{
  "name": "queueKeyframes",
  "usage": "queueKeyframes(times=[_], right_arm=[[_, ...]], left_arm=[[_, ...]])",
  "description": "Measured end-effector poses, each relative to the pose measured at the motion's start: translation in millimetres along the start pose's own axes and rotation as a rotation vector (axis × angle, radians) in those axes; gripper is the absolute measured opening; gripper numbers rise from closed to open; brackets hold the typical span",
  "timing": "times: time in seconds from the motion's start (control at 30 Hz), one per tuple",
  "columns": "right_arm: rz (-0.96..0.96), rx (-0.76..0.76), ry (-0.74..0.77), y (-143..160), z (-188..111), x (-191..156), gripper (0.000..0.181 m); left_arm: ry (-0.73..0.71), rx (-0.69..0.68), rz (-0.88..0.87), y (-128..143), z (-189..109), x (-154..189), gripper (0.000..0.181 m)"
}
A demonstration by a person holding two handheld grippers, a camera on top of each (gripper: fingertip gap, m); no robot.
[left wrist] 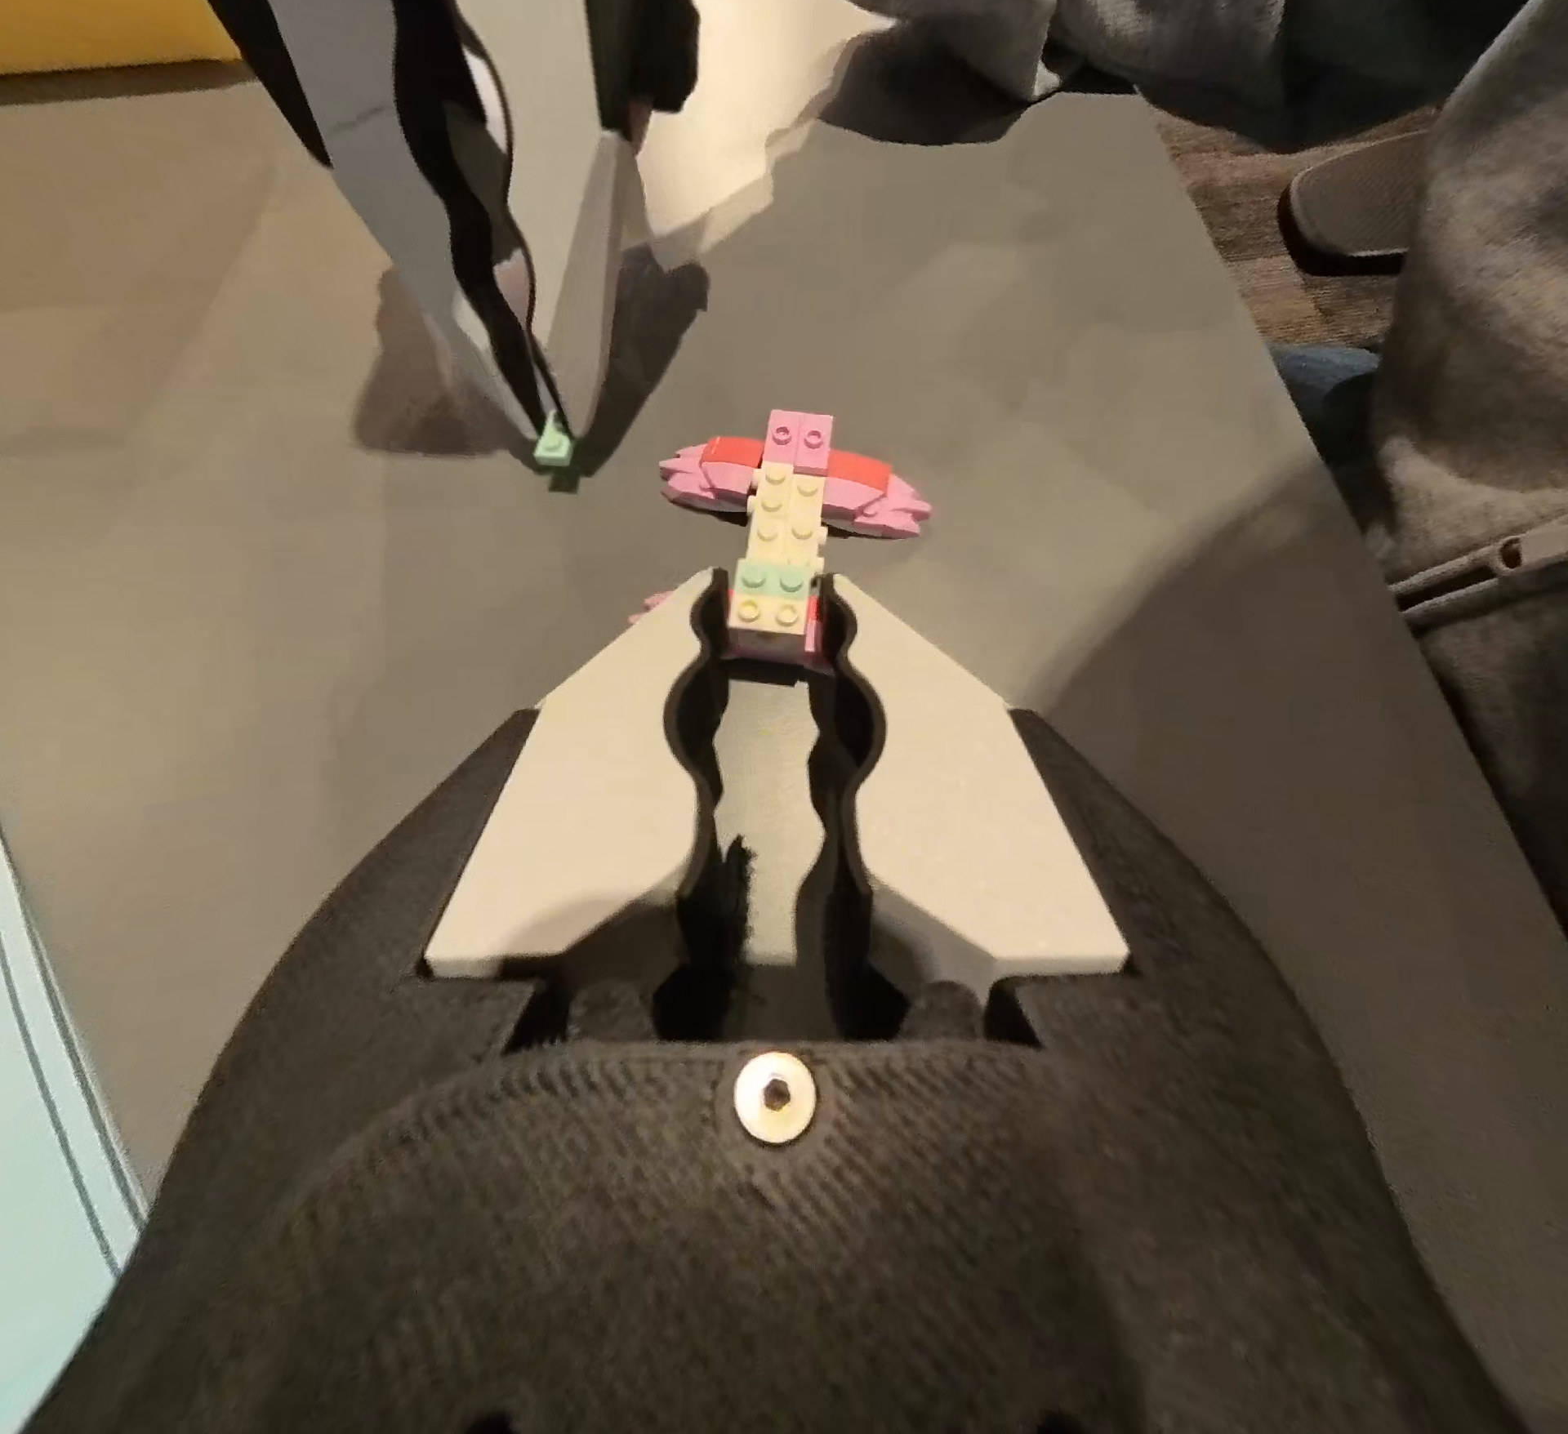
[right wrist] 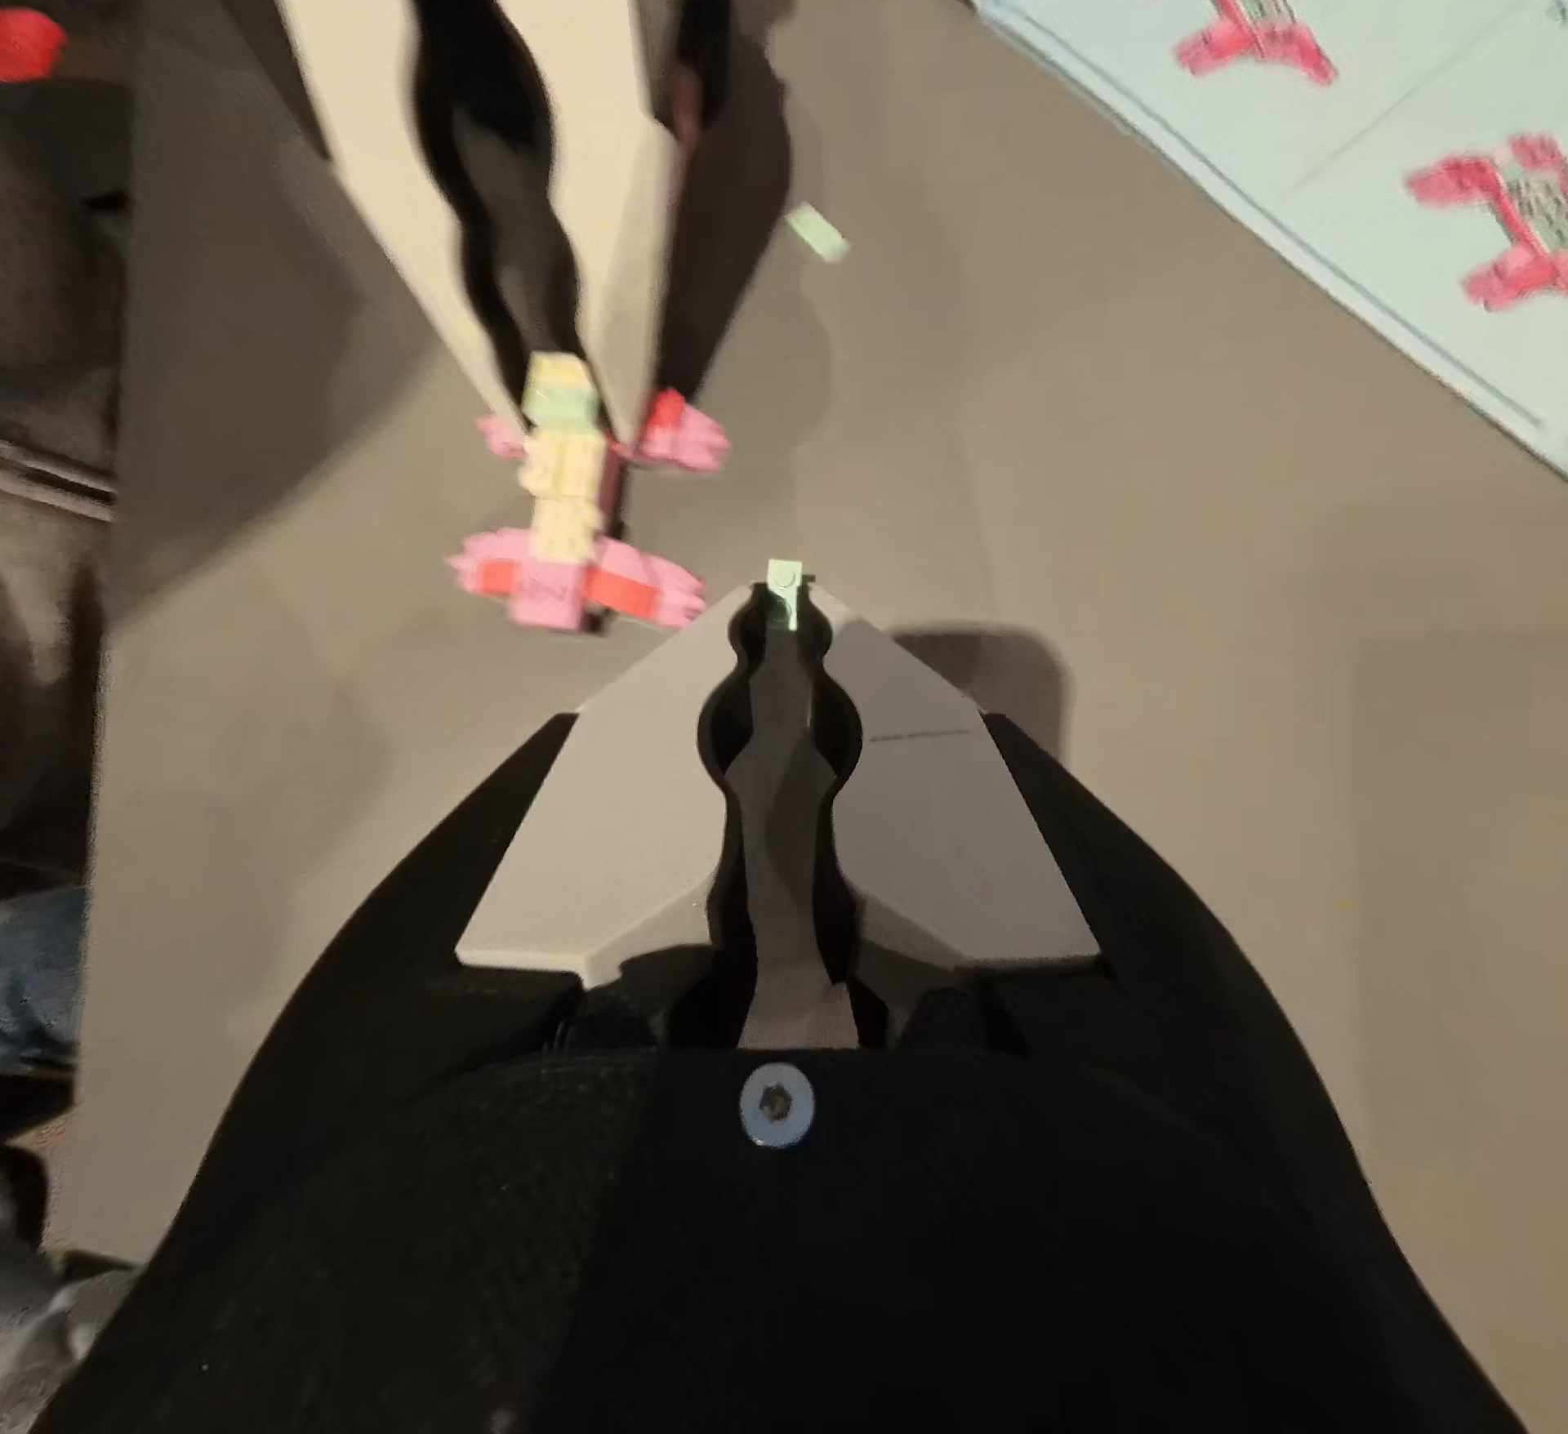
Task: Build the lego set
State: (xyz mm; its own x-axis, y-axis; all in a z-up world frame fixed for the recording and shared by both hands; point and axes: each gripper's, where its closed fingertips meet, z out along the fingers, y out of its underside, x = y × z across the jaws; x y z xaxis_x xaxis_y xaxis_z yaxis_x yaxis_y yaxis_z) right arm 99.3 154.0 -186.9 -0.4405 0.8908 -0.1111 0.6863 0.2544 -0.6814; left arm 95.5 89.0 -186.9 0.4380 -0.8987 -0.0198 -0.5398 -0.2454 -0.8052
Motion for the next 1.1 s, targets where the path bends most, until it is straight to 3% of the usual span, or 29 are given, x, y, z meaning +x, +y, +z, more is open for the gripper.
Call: queueKeyframes(times=[0.1,0.23,0.57,0.6,0.67,0.87,1.1], right_arm=[[-0.048,0.056,-0.083,-23.7,-1.3,-28.5,0.004],[-0.088,0.005,-0.112,-30.0,7.6,-49.0,0.004],[-0.065,-0.048,-0.134,-27.7,22.2,-50.5,0.005],[-0.068,-0.050,-0.136,-27.8,22.3,-50.9,0.004],[-0.077,-0.055,-0.139,-27.7,22.5,-52.2,0.004],[-0.090,-0.055,-0.133,-29.7,22.4,-52.6,0.004],[-0.097,-0.049,-0.127,-32.6,21.4,-53.2,0.004]], left_arm=[[-0.025,-0.001,-0.024,0.7,-1.0,-0.2,0.019],[-0.079,0.002,-0.060,1.4,-2.9,-1.6,0.017],[-0.091,0.005,-0.062,0.7,-2.9,0.1,0.016],[-0.101,0.005,-0.058,0.5,-3.1,-0.2,0.019],[-0.134,-0.013,-0.040,2.8,-3.0,-2.3,0.041],[-0.121,-0.042,0.028,6.8,-6.1,3.1,0.036],[-0.073,0.038,-0.027,-0.6,-24.2,1.5,0.035]])
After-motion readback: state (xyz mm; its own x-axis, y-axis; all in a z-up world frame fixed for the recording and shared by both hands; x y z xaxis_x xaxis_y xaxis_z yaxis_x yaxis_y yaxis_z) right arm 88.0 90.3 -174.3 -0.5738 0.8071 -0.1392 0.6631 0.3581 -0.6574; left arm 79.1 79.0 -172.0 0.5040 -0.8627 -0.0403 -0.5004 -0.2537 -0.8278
